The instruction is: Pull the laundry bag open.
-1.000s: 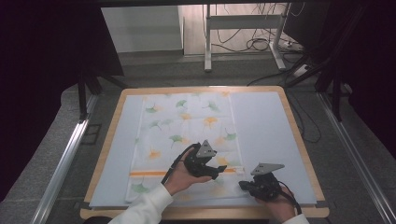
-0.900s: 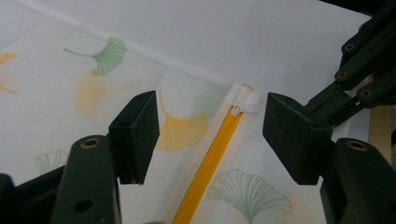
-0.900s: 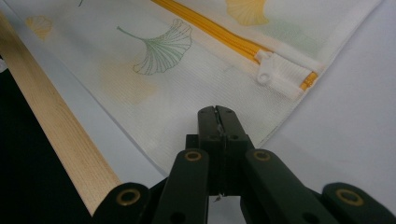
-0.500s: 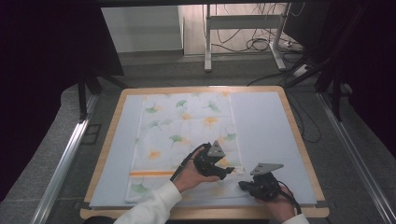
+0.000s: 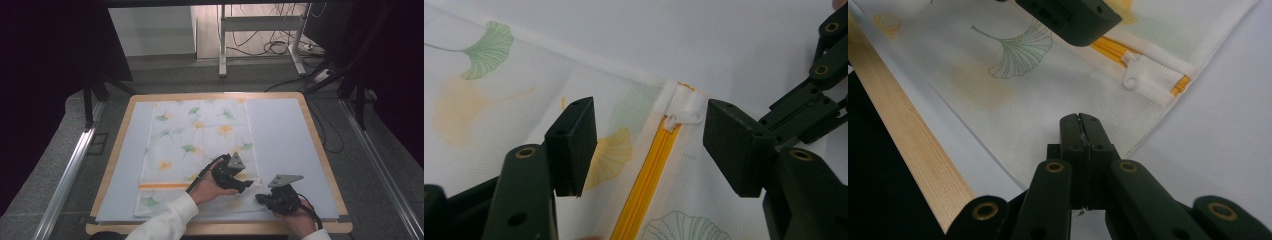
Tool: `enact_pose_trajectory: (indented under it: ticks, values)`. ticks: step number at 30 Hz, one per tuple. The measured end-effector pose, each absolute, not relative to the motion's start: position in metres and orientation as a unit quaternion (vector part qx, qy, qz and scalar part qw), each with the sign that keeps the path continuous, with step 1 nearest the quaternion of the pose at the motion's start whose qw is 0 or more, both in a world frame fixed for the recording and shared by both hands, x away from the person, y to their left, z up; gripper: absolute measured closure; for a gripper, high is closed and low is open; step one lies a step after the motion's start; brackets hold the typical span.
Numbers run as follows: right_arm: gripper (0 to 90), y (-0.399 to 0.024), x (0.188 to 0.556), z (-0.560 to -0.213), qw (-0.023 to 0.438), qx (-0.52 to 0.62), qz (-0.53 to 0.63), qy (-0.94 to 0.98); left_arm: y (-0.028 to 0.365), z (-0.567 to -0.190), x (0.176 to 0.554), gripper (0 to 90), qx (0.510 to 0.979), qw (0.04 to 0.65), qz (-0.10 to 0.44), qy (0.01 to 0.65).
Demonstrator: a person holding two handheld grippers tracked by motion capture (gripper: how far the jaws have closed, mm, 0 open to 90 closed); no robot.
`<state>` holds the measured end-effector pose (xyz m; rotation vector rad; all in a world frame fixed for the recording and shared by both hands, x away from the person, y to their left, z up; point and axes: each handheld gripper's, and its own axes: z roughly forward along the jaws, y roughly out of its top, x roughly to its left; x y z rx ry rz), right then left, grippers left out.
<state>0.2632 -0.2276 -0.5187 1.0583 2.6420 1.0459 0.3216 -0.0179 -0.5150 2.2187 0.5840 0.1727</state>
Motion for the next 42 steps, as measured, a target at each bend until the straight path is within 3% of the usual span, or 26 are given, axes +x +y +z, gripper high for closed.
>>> enact_pose_trajectory:
  ticks: [30,42]
  values:
    - [89.0,-0.228,0.263,-0.519,0.051,0.35,0.346,0.869,-0.044,-0.527,0.331,39.6,0.905,0.371,0.065,0.198]
    - [89.0,-0.228,0.263,-0.519,0.053,0.348,0.345,0.87,-0.046,-0.526,0.341,51.2,0.891,0.384,0.036,0.24]
